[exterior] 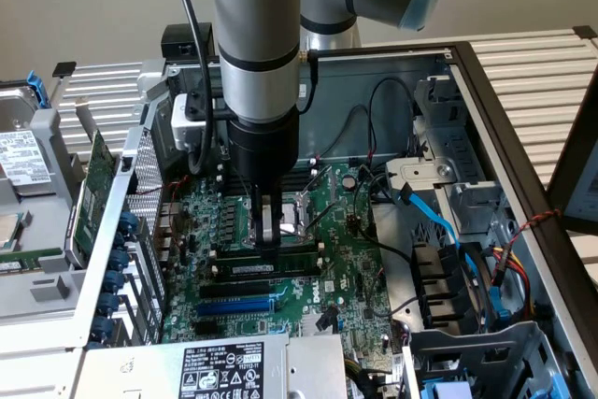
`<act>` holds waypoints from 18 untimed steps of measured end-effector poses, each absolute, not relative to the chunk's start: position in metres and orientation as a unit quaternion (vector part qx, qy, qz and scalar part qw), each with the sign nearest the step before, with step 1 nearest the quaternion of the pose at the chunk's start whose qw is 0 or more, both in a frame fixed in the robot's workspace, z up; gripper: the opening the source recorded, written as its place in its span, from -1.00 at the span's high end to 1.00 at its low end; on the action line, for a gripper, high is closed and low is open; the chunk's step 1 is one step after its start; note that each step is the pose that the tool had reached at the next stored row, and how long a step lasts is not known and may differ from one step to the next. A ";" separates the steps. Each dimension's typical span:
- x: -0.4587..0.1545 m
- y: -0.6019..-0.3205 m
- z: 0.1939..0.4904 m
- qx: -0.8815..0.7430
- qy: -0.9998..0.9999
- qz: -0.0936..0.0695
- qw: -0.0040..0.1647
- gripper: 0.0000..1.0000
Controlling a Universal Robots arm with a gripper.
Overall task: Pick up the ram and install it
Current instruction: 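Press down the ram until it locks into place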
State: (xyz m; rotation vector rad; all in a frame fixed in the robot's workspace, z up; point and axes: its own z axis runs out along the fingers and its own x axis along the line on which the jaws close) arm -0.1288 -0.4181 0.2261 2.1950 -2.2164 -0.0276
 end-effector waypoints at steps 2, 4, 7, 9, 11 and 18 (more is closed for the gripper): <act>-0.129 -0.418 0.226 0.704 -0.710 -0.009 0.011 0.79; -0.129 -0.418 0.225 0.704 -0.710 -0.009 0.011 0.79; -0.129 -0.418 0.232 0.704 -0.711 -0.009 0.010 0.79; -0.129 -0.418 0.240 0.704 -0.711 -0.009 0.011 0.79; -0.129 -0.418 0.247 0.704 -0.710 -0.009 0.011 0.79; -0.129 -0.418 0.268 0.704 -0.710 -0.009 0.011 0.79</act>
